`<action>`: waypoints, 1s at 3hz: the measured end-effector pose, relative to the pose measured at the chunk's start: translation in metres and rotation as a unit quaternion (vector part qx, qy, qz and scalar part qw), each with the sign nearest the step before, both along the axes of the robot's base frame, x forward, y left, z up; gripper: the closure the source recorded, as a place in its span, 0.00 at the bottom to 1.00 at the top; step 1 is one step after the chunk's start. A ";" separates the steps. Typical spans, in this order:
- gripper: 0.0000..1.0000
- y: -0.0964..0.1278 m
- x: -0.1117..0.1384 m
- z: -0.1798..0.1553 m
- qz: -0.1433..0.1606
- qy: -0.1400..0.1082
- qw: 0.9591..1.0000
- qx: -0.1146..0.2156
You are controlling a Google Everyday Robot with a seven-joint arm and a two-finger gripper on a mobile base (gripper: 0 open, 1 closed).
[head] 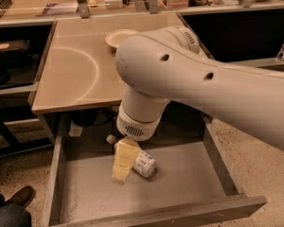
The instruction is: Pick blue plastic bottle from top drawer and place on counter
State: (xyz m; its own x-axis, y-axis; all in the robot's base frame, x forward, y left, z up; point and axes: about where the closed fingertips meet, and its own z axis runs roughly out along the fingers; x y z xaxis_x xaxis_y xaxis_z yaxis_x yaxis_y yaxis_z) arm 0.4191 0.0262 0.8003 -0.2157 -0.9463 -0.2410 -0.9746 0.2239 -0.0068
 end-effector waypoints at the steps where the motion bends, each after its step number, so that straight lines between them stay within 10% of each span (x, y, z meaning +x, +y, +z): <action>1: 0.00 0.003 0.020 -0.037 -0.022 0.001 1.000 -0.008; 3: 0.00 0.002 0.029 -0.066 -0.027 0.008 1.000 0.007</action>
Offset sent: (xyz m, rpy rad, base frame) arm 0.0158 0.0025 -0.0297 -0.0135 0.0027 -0.0337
